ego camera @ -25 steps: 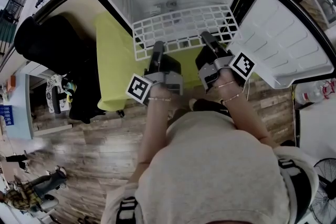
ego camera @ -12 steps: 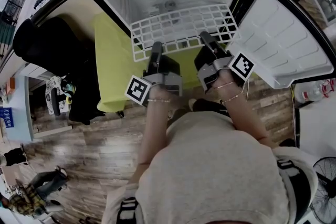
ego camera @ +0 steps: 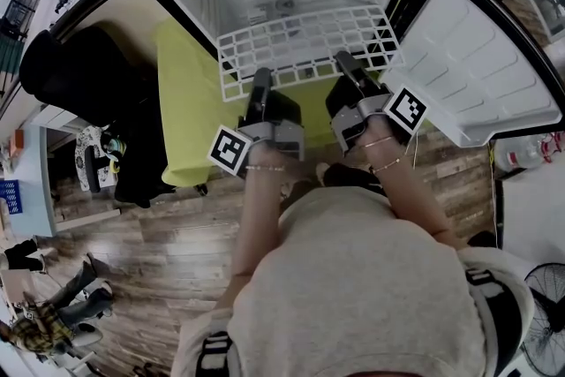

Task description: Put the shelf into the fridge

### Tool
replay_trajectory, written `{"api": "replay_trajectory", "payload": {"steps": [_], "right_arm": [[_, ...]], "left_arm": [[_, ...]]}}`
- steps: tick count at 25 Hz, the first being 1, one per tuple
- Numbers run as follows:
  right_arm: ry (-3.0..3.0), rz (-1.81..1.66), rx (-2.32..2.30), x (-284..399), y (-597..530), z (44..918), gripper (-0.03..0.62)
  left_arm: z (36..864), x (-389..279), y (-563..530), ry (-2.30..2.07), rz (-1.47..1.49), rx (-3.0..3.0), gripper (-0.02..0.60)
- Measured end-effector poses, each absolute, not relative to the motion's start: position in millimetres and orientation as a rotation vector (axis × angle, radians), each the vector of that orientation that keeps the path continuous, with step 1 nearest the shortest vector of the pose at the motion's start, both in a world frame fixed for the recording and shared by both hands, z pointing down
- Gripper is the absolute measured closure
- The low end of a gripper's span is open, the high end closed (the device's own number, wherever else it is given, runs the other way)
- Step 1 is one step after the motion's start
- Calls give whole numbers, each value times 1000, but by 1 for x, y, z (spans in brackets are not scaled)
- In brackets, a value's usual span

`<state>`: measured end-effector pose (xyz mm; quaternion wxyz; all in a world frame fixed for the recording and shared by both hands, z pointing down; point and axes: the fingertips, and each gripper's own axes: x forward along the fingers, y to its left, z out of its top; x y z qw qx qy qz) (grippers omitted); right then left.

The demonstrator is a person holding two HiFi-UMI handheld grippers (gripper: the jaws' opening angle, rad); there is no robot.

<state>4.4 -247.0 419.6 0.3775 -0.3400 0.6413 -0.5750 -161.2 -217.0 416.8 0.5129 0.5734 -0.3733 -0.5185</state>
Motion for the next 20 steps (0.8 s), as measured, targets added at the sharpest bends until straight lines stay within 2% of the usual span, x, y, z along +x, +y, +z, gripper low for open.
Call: {"api": "replay_trajectory", "payload": {"steps": [20], "right_arm": [[1640,-1488,-874,2,-272,424,569]], "left_arm": [[420,-163,-240,-919,-1228,1385,551]]}}
